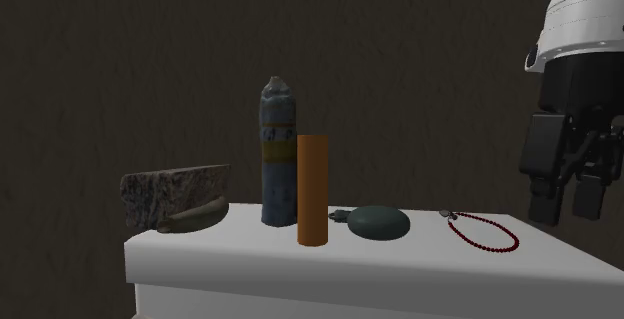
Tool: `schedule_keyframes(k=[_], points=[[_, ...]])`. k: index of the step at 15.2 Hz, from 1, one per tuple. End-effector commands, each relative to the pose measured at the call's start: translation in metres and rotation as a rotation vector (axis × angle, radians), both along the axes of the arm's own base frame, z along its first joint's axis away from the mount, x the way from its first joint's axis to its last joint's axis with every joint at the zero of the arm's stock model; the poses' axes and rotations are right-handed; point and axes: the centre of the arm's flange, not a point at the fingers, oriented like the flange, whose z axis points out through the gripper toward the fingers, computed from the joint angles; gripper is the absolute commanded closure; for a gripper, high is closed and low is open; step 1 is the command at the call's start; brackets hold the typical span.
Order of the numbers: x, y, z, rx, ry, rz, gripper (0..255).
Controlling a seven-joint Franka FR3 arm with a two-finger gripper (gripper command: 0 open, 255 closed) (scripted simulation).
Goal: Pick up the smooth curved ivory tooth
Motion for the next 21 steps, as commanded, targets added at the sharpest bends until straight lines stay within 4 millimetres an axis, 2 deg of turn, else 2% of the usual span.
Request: schedule_keyframes(k=[1,6,11,21], points=[[0.000,0.000,0.000,0.000,0.000,0.000,0],[-0.003,0.057,-0.015,0.070,-0.053,-0.137,0],[0.003,0.114,-0.025,0.140,-0.106,-0.274,0],[0.040,0.225,-0.032,0.279,-0.212,-0.548,0]])
